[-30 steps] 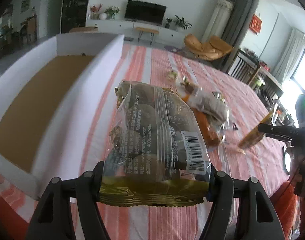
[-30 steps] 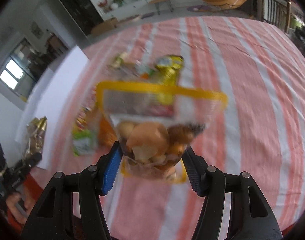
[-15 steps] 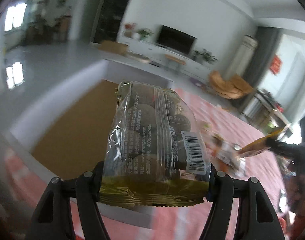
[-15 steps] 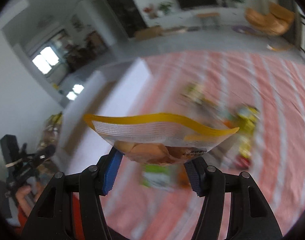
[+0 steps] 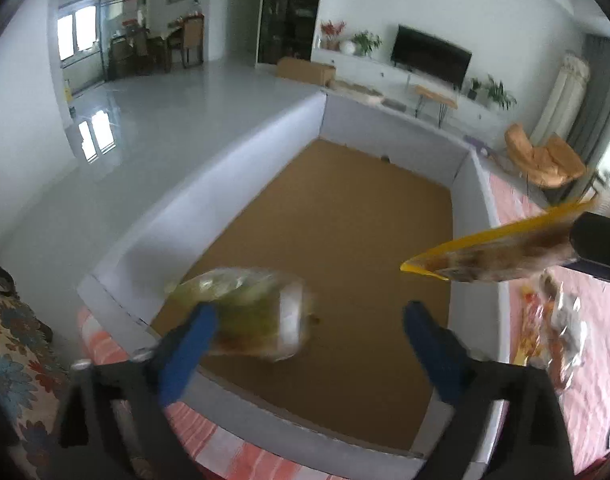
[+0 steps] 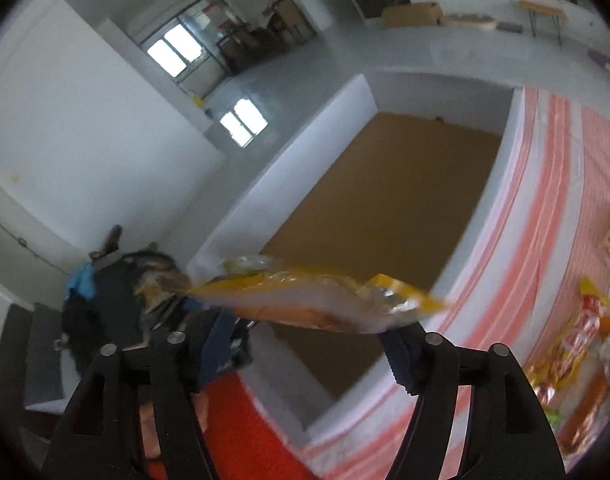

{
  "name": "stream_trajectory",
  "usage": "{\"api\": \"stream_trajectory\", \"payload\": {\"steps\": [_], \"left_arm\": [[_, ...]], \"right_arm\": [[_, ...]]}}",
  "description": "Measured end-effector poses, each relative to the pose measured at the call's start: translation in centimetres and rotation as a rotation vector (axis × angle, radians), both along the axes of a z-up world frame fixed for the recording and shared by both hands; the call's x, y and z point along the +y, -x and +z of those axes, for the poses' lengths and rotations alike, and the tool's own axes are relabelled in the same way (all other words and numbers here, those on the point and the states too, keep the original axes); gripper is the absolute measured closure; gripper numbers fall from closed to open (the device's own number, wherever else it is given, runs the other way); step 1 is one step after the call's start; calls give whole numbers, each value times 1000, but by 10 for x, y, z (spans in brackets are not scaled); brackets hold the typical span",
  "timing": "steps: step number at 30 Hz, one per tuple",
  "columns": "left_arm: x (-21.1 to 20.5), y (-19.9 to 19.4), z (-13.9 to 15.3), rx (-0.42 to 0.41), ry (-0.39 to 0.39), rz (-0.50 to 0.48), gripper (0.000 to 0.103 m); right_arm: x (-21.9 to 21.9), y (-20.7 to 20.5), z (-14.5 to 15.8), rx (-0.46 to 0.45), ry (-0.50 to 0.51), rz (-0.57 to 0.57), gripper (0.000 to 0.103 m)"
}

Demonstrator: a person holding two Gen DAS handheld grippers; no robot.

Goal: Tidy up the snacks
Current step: 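Carry both bags into the cardboard box and open both tools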

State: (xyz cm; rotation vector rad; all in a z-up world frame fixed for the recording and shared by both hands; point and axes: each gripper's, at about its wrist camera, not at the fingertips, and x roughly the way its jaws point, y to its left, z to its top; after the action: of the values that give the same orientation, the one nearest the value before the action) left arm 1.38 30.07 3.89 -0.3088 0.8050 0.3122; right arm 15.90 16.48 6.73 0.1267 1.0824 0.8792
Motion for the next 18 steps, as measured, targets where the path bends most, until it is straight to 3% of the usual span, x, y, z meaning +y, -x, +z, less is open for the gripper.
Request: {"api": "stream_trajectory", "payload": {"steps": [4,11,14,18], "left_arm": [[3,4,10,-61,12,15,0],[-18,10,24,-127,76,-26,0],[-54,16,33,-150,79,-120,0],[-119,26,31,-167,101,-318,0]], "right_arm": [[-23,-2,18,-103,-68,-81,22],[-65,1,41,-141,-106,-144,22],[-84,17,42,-244,-28,-155,22],[-151,45,-1,-357,161,-261,22]]}}
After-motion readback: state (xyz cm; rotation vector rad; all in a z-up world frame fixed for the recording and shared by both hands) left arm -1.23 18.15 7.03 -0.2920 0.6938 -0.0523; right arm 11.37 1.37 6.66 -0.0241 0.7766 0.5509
